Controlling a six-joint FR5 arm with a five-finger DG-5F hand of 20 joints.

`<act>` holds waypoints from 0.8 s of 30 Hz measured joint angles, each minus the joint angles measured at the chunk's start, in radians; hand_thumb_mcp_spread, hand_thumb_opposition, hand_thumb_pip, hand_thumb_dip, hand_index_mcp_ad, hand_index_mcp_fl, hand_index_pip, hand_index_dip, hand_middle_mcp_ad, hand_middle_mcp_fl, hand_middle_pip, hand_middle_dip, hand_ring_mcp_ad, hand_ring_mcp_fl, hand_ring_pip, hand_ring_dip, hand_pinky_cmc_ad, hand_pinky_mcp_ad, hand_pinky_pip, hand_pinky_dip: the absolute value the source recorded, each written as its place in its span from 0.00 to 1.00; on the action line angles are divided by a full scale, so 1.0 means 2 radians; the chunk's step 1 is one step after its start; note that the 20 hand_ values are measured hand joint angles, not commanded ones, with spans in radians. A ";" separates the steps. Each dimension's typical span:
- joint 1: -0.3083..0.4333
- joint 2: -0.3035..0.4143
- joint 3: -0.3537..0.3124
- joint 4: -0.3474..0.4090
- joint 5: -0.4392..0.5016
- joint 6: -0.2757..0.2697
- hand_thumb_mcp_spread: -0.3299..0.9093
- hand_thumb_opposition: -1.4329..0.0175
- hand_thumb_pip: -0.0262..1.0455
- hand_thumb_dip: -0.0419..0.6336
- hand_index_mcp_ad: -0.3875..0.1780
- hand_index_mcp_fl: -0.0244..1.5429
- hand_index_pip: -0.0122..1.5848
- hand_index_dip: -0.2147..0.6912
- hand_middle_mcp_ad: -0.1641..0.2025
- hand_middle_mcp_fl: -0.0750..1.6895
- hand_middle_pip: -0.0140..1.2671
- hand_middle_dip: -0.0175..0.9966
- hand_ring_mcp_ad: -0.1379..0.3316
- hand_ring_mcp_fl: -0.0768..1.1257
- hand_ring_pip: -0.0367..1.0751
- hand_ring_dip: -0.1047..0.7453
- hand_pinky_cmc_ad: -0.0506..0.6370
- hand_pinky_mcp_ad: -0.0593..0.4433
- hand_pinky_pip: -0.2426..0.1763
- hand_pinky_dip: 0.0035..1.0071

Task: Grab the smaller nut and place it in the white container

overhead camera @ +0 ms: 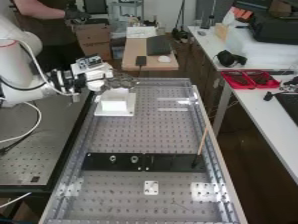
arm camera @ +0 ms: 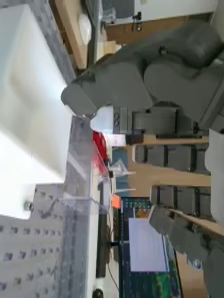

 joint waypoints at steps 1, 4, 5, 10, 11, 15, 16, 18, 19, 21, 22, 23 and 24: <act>0.004 -0.001 0.001 0.000 0.002 0.002 0.67 0.34 0.57 0.36 0.48 0.27 0.96 0.39 0.50 0.22 0.10 0.22 0.64 0.17 0.12 0.19 0.55 0.42 0.63 0.19; 0.011 -0.001 0.002 -0.001 0.005 0.005 0.67 0.34 0.57 0.36 0.48 0.27 0.96 0.39 0.50 0.22 0.10 0.22 0.64 0.17 0.12 0.19 0.55 0.41 0.62 0.19; 0.013 -0.001 0.002 -0.002 0.006 0.005 0.67 0.34 0.57 0.36 0.48 0.27 0.96 0.39 0.49 0.22 0.10 0.22 0.64 0.17 0.12 0.19 0.55 0.41 0.62 0.19; 0.020 0.001 0.001 -0.006 0.007 0.006 0.67 0.34 0.57 0.36 0.48 0.27 0.96 0.39 0.49 0.22 0.10 0.22 0.64 0.17 0.12 0.19 0.56 0.42 0.64 0.19; 0.021 0.002 0.001 -0.007 0.007 0.005 0.67 0.34 0.57 0.36 0.48 0.27 0.96 0.39 0.50 0.22 0.10 0.22 0.64 0.17 0.12 0.19 0.56 0.42 0.64 0.19; 0.028 0.003 0.000 -0.007 0.008 0.007 0.67 0.34 0.57 0.36 0.48 0.27 0.96 0.39 0.49 0.22 0.10 0.22 0.64 0.17 0.12 0.19 0.56 0.42 0.64 0.19; 0.030 0.002 0.000 -0.007 0.008 0.007 0.67 0.34 0.57 0.36 0.48 0.27 0.96 0.39 0.49 0.22 0.10 0.22 0.64 0.17 0.12 0.19 0.55 0.42 0.64 0.19; 0.032 0.001 0.001 -0.008 0.008 0.008 0.68 0.34 0.57 0.36 0.48 0.27 0.96 0.39 0.49 0.22 0.10 0.22 0.64 0.17 0.12 0.19 0.56 0.42 0.64 0.19; 0.034 0.000 0.003 -0.008 0.007 0.008 0.68 0.34 0.57 0.36 0.48 0.27 0.96 0.39 0.49 0.22 0.10 0.22 0.64 0.17 0.12 0.19 0.56 0.42 0.64 0.19; 0.035 -0.003 0.005 -0.008 0.006 0.007 0.68 0.34 0.57 0.36 0.48 0.27 0.96 0.39 0.49 0.22 0.10 0.22 0.64 0.17 0.12 0.19 0.56 0.42 0.64 0.19; 0.036 -0.005 0.008 -0.009 0.005 0.008 0.68 0.34 0.57 0.36 0.48 0.27 0.96 0.39 0.49 0.22 0.10 0.22 0.64 0.17 0.12 0.19 0.56 0.42 0.64 0.19; 0.036 -0.006 0.009 -0.009 0.005 0.008 0.68 0.34 0.57 0.36 0.48 0.27 0.96 0.39 0.49 0.22 0.10 0.22 0.64 0.17 0.12 0.19 0.56 0.42 0.64 0.19; 0.036 -0.006 0.010 -0.010 0.005 0.008 0.68 0.34 0.57 0.36 0.48 0.27 0.96 0.39 0.49 0.22 0.10 0.22 0.64 0.17 0.12 0.19 0.56 0.42 0.64 0.19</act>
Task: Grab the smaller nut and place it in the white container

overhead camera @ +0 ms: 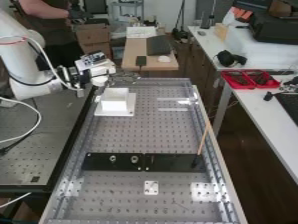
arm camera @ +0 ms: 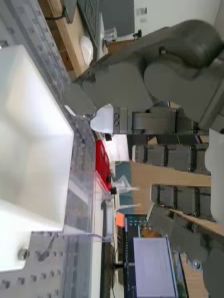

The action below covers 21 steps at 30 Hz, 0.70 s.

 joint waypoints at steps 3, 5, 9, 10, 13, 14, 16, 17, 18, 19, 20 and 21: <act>-0.003 -0.008 0.009 -0.004 -0.001 -0.004 0.68 0.34 0.57 0.36 0.48 0.27 0.96 0.39 0.49 0.22 0.10 0.22 0.64 0.17 0.12 0.19 0.56 0.42 0.64 0.19; -0.006 -0.014 0.014 -0.010 -0.001 -0.007 0.68 0.34 0.57 0.36 0.48 0.27 0.96 0.39 0.50 0.22 0.10 0.22 0.64 0.17 0.12 0.19 0.56 0.42 0.64 0.19; -0.010 -0.020 0.022 -0.023 -0.001 -0.014 0.68 0.34 0.57 0.36 0.48 0.27 0.96 0.39 0.50 0.22 0.10 0.22 0.64 0.17 0.12 0.19 0.56 0.42 0.64 0.19; -0.011 -0.022 0.024 -0.027 -0.001 -0.017 0.68 0.34 0.57 0.36 0.48 0.27 0.96 0.39 0.49 0.22 0.10 0.22 0.64 0.17 0.12 0.19 0.56 0.42 0.64 0.19; -0.012 -0.027 0.029 -0.033 0.001 -0.021 0.68 0.34 0.57 0.36 0.48 0.27 0.96 0.39 0.49 0.22 0.10 0.22 0.64 0.17 0.12 0.19 0.56 0.42 0.64 0.19; -0.012 -0.028 0.030 -0.033 0.002 -0.021 0.68 0.34 0.57 0.36 0.48 0.27 0.96 0.39 0.49 0.22 0.10 0.22 0.64 0.17 0.12 0.19 0.56 0.42 0.64 0.19; -0.012 -0.029 0.032 -0.033 0.004 -0.020 0.68 0.34 0.57 0.36 0.48 0.27 0.96 0.39 0.50 0.22 0.10 0.22 0.64 0.17 0.12 0.19 0.56 0.42 0.64 0.19; -0.012 -0.029 0.033 -0.033 0.005 -0.019 0.68 0.34 0.57 0.36 0.48 0.27 0.96 0.39 0.49 0.22 0.10 0.22 0.64 0.17 0.12 0.19 0.56 0.42 0.64 0.19; -0.012 -0.029 0.033 -0.033 0.005 -0.019 0.68 0.34 0.57 0.36 0.48 0.27 0.96 0.39 0.50 0.22 0.10 0.22 0.64 0.17 0.12 0.19 0.56 0.42 0.64 0.19; -0.011 -0.029 0.034 -0.033 0.005 -0.019 0.68 0.34 0.57 0.36 0.48 0.27 0.96 0.39 0.49 0.22 0.10 0.22 0.64 0.17 0.12 0.19 0.55 0.42 0.64 0.19; -0.011 -0.030 0.035 -0.035 0.006 -0.018 0.68 0.34 0.57 0.36 0.48 0.27 0.95 0.39 0.49 0.22 0.10 0.22 0.64 0.17 0.12 0.19 0.55 0.42 0.64 0.19; -0.011 -0.030 0.035 -0.037 0.006 -0.018 0.68 0.35 0.57 0.36 0.48 0.26 0.94 0.39 0.49 0.22 0.10 0.22 0.64 0.17 0.12 0.19 0.56 0.41 0.64 0.19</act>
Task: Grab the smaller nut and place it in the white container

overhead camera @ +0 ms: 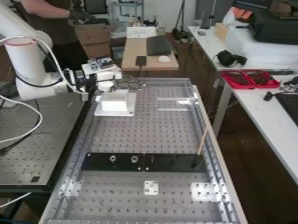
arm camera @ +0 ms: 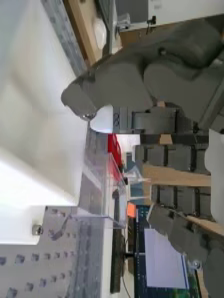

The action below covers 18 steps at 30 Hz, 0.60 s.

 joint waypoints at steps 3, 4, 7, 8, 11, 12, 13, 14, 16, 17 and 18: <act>0.000 -0.002 0.007 -0.018 0.000 0.001 0.67 0.38 0.57 0.36 0.44 0.20 0.92 0.39 0.50 0.22 0.10 0.22 0.64 0.16 0.12 0.19 0.55 0.41 0.64 0.19; -0.001 -0.003 0.008 -0.022 0.001 0.002 0.67 0.39 0.57 0.37 0.44 0.16 0.89 0.39 0.49 0.21 0.10 0.22 0.65 0.16 0.12 0.19 0.56 0.42 0.64 0.19; -0.002 -0.004 0.010 -0.026 0.002 0.004 0.66 0.41 0.61 0.36 0.45 0.11 0.86 0.38 0.49 0.18 0.10 0.22 0.64 0.13 0.12 0.19 0.56 0.41 0.64 0.19; -0.003 -0.004 0.010 -0.028 0.002 0.005 0.64 0.41 0.63 0.36 0.45 0.09 0.86 0.39 0.49 0.18 0.09 0.22 0.65 0.13 0.12 0.19 0.56 0.41 0.64 0.19; -0.006 -0.003 0.010 -0.029 0.004 0.008 0.63 0.41 0.63 0.36 0.45 0.07 0.84 0.34 0.50 0.18 0.09 0.22 0.64 0.12 0.12 0.19 0.55 0.41 0.63 0.20; -0.006 -0.002 0.010 -0.029 0.004 0.008 0.62 0.42 0.63 0.36 0.45 0.06 0.85 0.34 0.49 0.18 0.09 0.22 0.64 0.12 0.12 0.19 0.56 0.41 0.63 0.21; -0.009 0.002 0.010 -0.030 0.005 0.011 0.62 0.42 0.63 0.36 0.45 0.05 0.84 0.34 0.49 0.18 0.09 0.22 0.65 0.11 0.12 0.19 0.55 0.41 0.63 0.22; -0.011 0.006 0.010 -0.032 0.005 0.014 0.62 0.42 0.63 0.36 0.45 0.04 0.84 0.33 0.50 0.17 0.09 0.22 0.64 0.11 0.12 0.19 0.55 0.41 0.63 0.22; -0.016 0.016 0.011 -0.036 0.005 0.017 0.61 0.42 0.63 0.36 0.45 0.03 0.83 0.33 0.49 0.18 0.09 0.22 0.64 0.10 0.12 0.19 0.56 0.41 0.63 0.22; -0.021 0.024 0.013 -0.042 0.004 0.018 0.61 0.43 0.64 0.36 0.45 0.03 0.83 0.33 0.50 0.18 0.09 0.22 0.64 0.09 0.12 0.19 0.56 0.41 0.63 0.23; -0.025 0.030 0.016 -0.048 0.004 0.019 0.60 0.43 0.65 0.36 0.45 0.03 0.83 0.33 0.50 0.18 0.09 0.22 0.64 0.10 0.12 0.19 0.56 0.41 0.62 0.23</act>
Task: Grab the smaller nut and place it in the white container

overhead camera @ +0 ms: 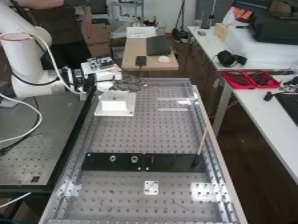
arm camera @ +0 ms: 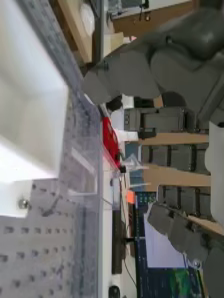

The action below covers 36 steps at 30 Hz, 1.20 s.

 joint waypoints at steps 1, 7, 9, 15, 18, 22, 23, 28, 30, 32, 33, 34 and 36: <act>-0.006 0.010 0.005 -0.011 -0.001 0.000 0.60 0.43 0.65 0.36 0.45 0.03 0.82 0.32 0.50 0.18 0.09 0.22 0.64 0.10 0.12 0.19 0.56 0.41 0.62 0.24; -0.045 0.071 0.054 -0.088 0.008 0.004 0.57 0.45 0.64 0.36 0.44 0.03 0.72 0.31 0.49 0.17 0.09 0.22 0.65 0.10 0.12 0.19 0.56 0.41 0.61 0.29; -0.053 0.087 0.074 -0.113 0.019 0.004 0.56 0.45 0.62 0.36 0.45 0.03 0.69 0.29 0.50 0.17 0.10 0.22 0.65 0.10 0.12 0.19 0.56 0.41 0.58 0.32; -0.064 0.109 0.135 -0.188 0.085 -0.002 0.56 0.45 0.59 0.36 0.44 0.03 0.60 0.29 0.48 0.18 0.10 0.22 0.65 0.09 0.12 0.19 0.54 0.41 0.58 0.35; -0.070 0.108 0.164 -0.220 0.123 0.000 0.54 0.46 0.58 0.36 0.45 0.03 0.56 0.29 0.50 0.17 0.10 0.22 0.66 0.09 0.12 0.19 0.53 0.42 0.58 0.37; -0.082 0.102 0.184 -0.236 0.147 0.013 0.55 0.46 0.56 0.36 0.47 0.05 0.50 0.29 0.50 0.18 0.10 0.22 0.67 0.09 0.12 0.19 0.53 0.44 0.55 0.38; -0.086 0.100 0.188 -0.237 0.150 0.015 0.55 0.47 0.56 0.36 0.47 0.05 0.50 0.29 0.50 0.18 0.10 0.22 0.67 0.09 0.12 0.19 0.53 0.45 0.55 0.39; -0.099 0.088 0.202 -0.244 0.151 0.025 0.54 0.48 0.56 0.34 0.47 0.06 0.47 0.29 0.50 0.18 0.10 0.22 0.67 0.09 0.12 0.19 0.53 0.44 0.52 0.41; -0.104 0.082 0.208 -0.246 0.147 0.027 0.54 0.48 0.56 0.34 0.47 0.07 0.45 0.29 0.50 0.18 0.10 0.22 0.67 0.09 0.12 0.19 0.53 0.45 0.51 0.42; -0.107 0.077 0.214 -0.248 0.143 0.028 0.54 0.48 0.56 0.34 0.47 0.07 0.45 0.29 0.50 0.17 0.10 0.22 0.67 0.09 0.12 0.19 0.53 0.44 0.52 0.42; -0.108 0.076 0.216 -0.249 0.141 0.028 0.54 0.48 0.56 0.34 0.47 0.07 0.45 0.29 0.50 0.17 0.10 0.22 0.67 0.09 0.12 0.19 0.53 0.44 0.52 0.42; -0.109 0.073 0.219 -0.251 0.139 0.028 0.54 0.48 0.56 0.34 0.47 0.07 0.45 0.29 0.50 0.17 0.10 0.22 0.67 0.09 0.12 0.19 0.53 0.45 0.51 0.42; -0.110 0.070 0.223 -0.253 0.136 0.028 0.54 0.48 0.54 0.34 0.47 0.07 0.44 0.29 0.50 0.18 0.10 0.22 0.67 0.09 0.12 0.19 0.53 0.45 0.51 0.42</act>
